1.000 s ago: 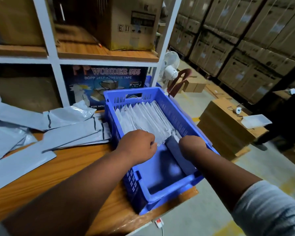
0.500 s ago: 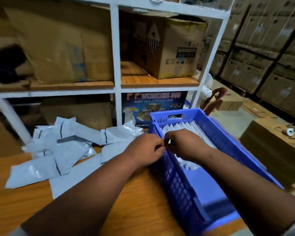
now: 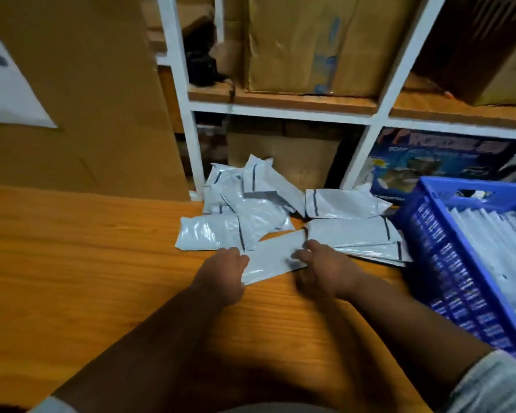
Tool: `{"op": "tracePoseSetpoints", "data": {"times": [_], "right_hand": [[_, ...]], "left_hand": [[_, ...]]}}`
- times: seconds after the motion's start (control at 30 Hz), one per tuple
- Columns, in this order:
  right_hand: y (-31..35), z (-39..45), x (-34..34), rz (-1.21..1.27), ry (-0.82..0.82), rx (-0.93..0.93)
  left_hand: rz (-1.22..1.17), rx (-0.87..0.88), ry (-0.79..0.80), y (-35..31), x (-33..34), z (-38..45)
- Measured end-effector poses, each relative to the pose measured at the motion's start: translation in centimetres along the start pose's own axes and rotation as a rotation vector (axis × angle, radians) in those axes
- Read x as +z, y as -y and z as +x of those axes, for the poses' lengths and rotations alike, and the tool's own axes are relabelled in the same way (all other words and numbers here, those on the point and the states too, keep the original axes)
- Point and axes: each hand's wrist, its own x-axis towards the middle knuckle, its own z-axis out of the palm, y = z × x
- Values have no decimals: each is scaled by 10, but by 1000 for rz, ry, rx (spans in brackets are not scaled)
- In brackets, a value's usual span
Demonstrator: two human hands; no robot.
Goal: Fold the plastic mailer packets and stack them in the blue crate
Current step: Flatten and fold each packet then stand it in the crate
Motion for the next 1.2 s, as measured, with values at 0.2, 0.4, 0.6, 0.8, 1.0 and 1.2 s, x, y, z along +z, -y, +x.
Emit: {"op": "tracePoseSetpoints", "data": {"times": [0.2, 0.4, 0.6, 0.8, 1.0, 1.2], "right_hand": [[19, 58, 36, -210, 74, 51], [21, 78, 45, -207, -39, 95], [13, 43, 59, -222, -75, 97], [8, -6, 49, 192, -400, 106], [-3, -58, 19, 893, -201, 114], [-36, -99, 14, 758, -114, 39]], "left_hand": [[42, 53, -178, 38, 37, 6], [-120, 212, -391, 48, 57, 17], [-345, 288, -470, 44, 63, 15], [-882, 167, -591, 19, 17, -7], [-1328, -224, -299, -21, -7, -32], [-1169, -46, -288, -47, -16, -64]]}}
